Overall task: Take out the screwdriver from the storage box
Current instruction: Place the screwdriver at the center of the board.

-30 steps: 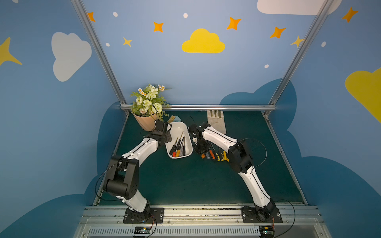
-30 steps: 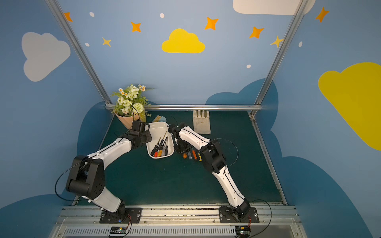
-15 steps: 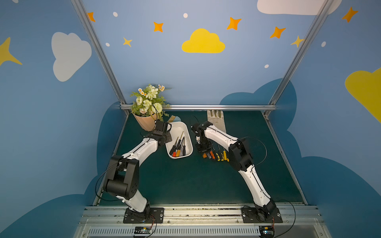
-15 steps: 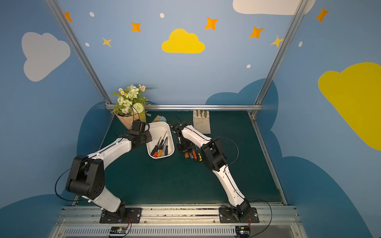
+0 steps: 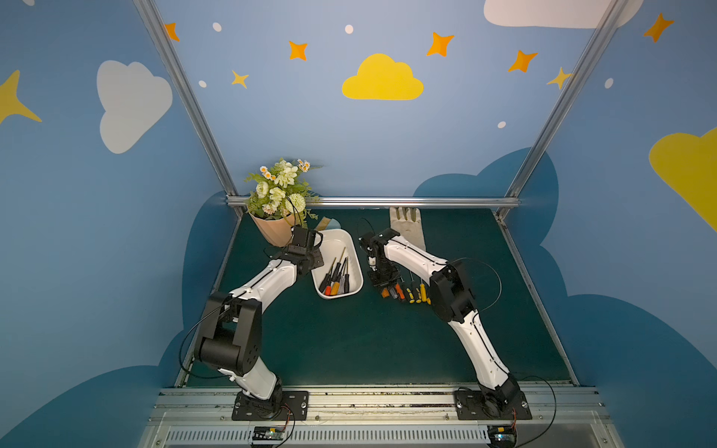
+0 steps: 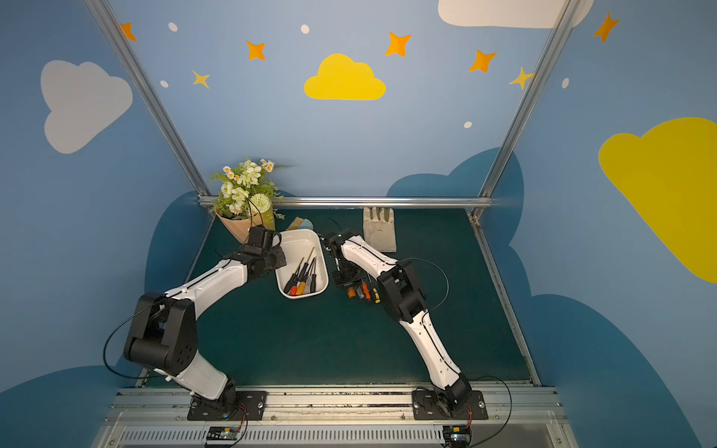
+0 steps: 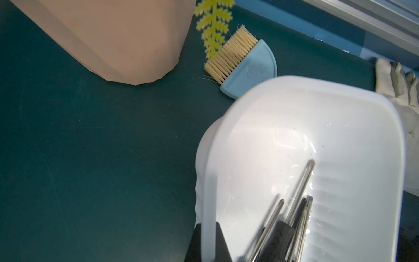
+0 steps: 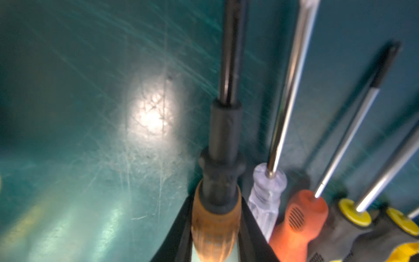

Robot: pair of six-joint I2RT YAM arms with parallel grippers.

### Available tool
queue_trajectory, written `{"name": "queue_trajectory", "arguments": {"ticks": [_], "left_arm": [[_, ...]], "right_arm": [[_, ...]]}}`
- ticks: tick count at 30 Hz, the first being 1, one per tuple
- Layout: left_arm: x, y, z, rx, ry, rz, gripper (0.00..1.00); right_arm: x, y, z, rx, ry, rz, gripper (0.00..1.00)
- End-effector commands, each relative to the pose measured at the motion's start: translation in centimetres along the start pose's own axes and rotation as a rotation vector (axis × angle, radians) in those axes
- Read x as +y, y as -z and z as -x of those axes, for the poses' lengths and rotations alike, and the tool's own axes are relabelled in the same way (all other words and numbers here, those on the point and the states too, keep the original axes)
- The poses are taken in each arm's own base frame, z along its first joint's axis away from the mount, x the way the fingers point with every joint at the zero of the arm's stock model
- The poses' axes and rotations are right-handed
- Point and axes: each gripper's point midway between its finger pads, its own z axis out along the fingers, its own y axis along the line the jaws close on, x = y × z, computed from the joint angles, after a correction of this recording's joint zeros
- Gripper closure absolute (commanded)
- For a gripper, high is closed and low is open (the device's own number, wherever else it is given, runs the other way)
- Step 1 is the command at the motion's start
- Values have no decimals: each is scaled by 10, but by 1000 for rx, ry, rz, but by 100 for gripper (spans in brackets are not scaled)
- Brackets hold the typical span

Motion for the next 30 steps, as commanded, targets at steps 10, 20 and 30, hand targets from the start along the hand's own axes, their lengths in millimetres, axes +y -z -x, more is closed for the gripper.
{"name": "queue_trajectory", "arguments": {"ticks": [10,20,30], "left_arm": [[-14,15,26,-71,31,-67,98],[-15,17,27,-73,37,-74,98],[-17,18,26,-71,38,-83,98]], "right_arm": [[-15,-16,-13,79,-11,-97,69],[-15,-11,-12,67,-11,-105,63],[-6,2,-7,19,-11,-68,60]]}}
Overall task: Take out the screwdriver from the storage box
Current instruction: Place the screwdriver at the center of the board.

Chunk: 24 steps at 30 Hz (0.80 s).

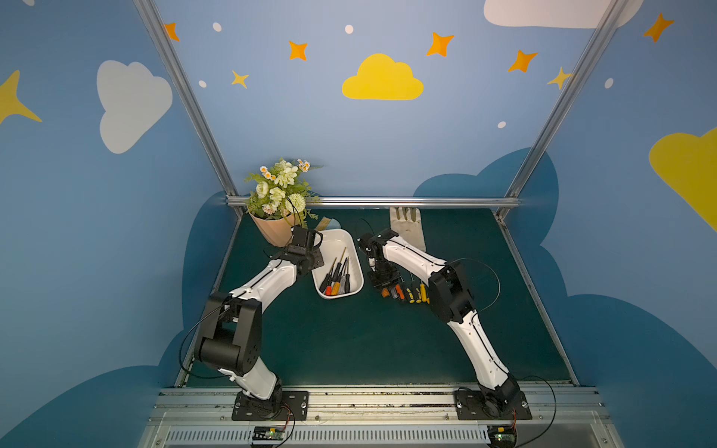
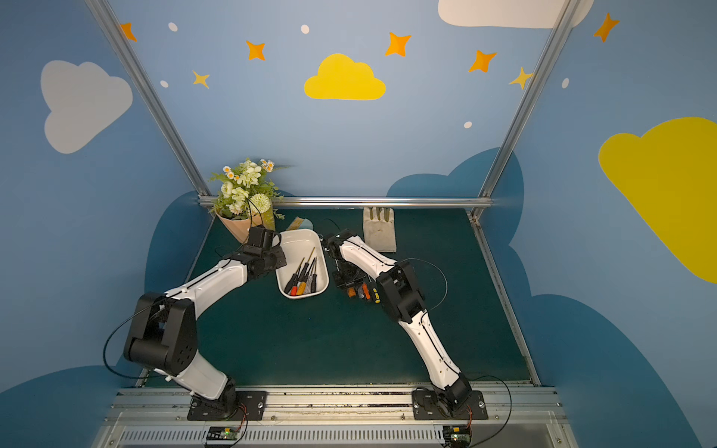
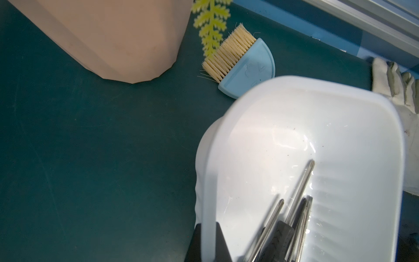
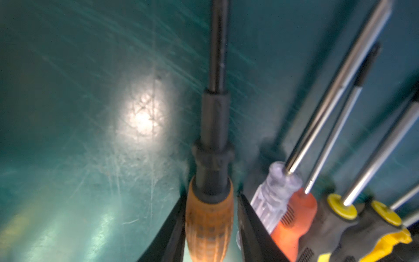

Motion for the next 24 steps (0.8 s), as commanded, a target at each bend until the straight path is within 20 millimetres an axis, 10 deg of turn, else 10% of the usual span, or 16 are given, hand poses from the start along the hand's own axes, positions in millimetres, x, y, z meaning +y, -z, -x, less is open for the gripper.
{"name": "queue_trajectory", "arguments": {"ticks": [1,24], "left_arm": [[-15,18,27,-78,33,-70,98],[-15,16,26,-75,29,-66,98]], "right_arm": [[-3,2,-7,23,-5,-25,60],[11,14,-1,-41,1,22,45]]}}
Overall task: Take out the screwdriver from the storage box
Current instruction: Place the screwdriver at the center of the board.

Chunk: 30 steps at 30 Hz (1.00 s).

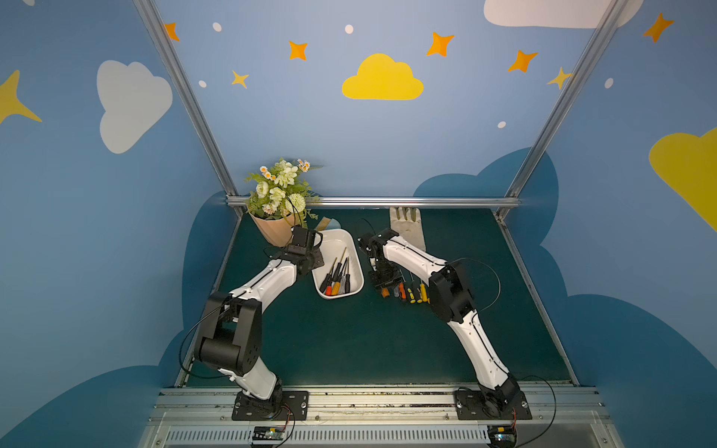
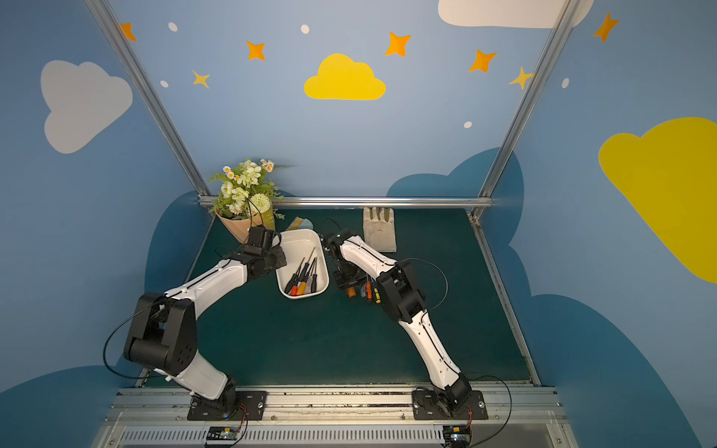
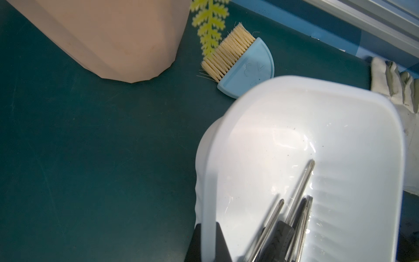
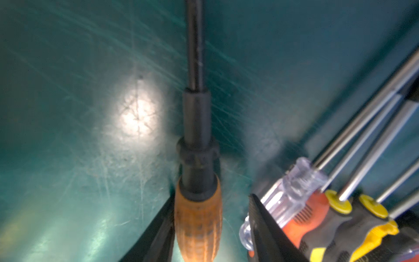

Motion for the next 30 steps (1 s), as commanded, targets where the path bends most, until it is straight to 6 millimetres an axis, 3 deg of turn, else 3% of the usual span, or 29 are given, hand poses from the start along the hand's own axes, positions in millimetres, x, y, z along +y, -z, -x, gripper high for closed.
{"name": "queue_trajectory", "arguments": {"ticks": [1,9,23,30], "left_arm": [[-14,16,27,-77,30,-63,98],[-14,17,28,-79,30,-65,98],[-16,18,28,-79,34,-74,98],[-19,17,25,-68,33,-88,98]], "right_arm": [[11,16,-1,-40,0,39,45],[19,40,6,-128,-1,72,45],[10,92,11,-319,-34,66,46],[42,124,16,-397,16,255,48]]}}
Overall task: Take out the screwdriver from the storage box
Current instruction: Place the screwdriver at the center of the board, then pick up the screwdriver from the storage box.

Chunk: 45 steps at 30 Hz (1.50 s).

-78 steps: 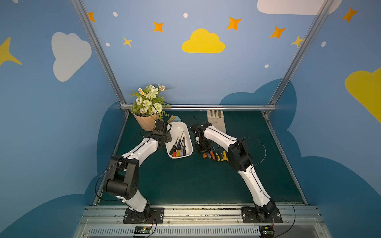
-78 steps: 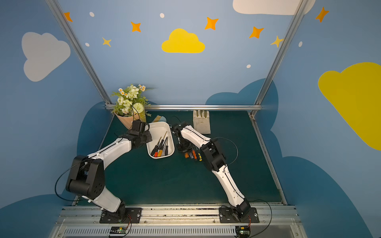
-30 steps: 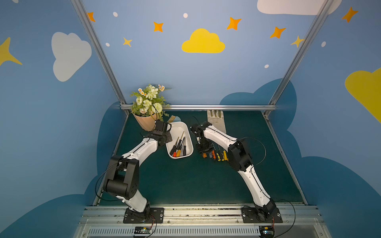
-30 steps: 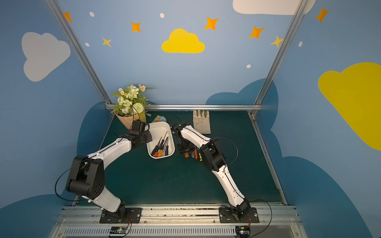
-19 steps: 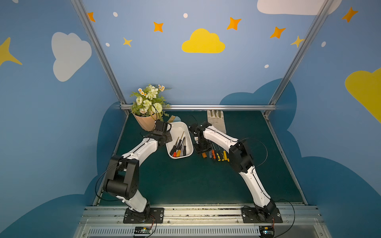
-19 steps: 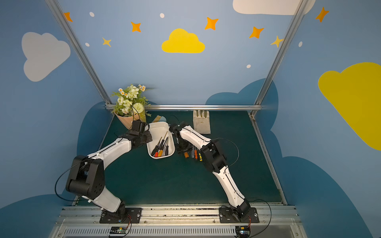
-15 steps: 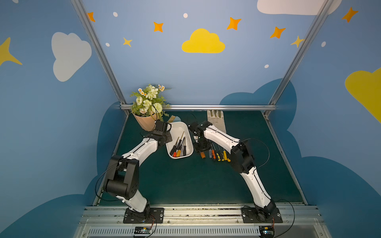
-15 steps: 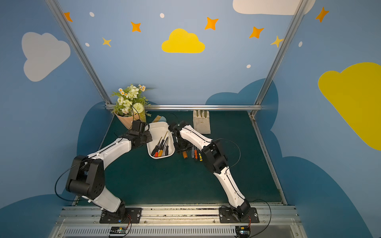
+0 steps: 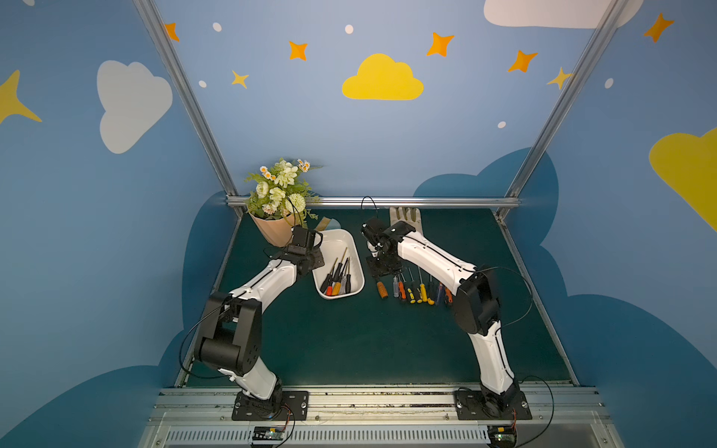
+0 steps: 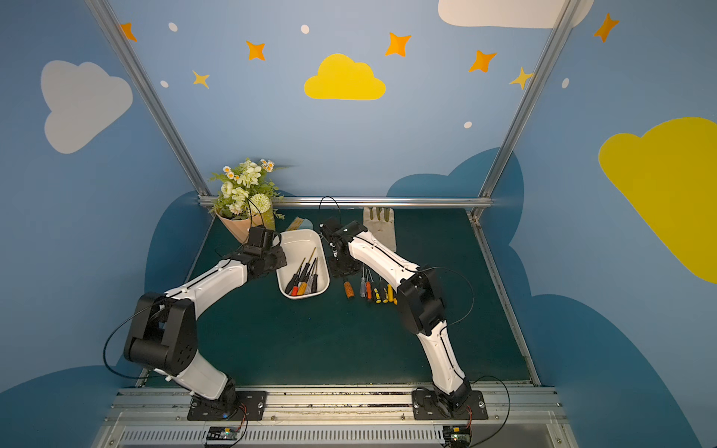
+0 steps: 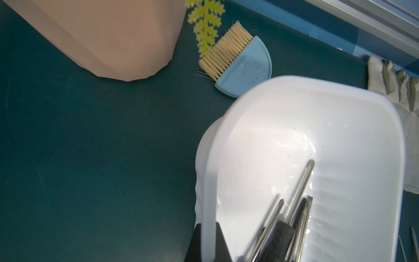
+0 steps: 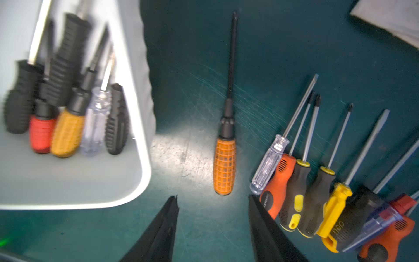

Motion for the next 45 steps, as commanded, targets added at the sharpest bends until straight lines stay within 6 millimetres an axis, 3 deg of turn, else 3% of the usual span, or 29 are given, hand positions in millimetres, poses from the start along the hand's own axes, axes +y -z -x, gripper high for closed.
{"name": "queue_trajectory", "arguments": {"ticks": [1,5,9,16,22,29,38,41,45], "left_arm": [[-17,16,26,-75,32,-76,98],[-19,16,25,-70,30,-85,98],[-20,15,23,-65,31,-95,98],[-24,19,25,-72,30,-107,98],[-24,22,27,-86,29,-104,98],[-24,22,26,-83,29,-106,98],[-24,22,26,-83,32,-107,98],[-24,22,26,-83,32,-108,98],[-23,22,26,-85,32,-105,98]], "right_arm": [[30,20,11,-64,14,145,49],[67,28,15,-55,28,326,50],[86,19,15,-29,6,367,50],[114,-13,9,54,-89,442,51],[126,-38,10,76,-197,478,54],[112,-72,-1,136,-263,368,63],[107,-95,-2,151,-259,316,62],[96,-98,-2,157,-228,233,70],[70,-99,-2,142,-177,99,71]]}}
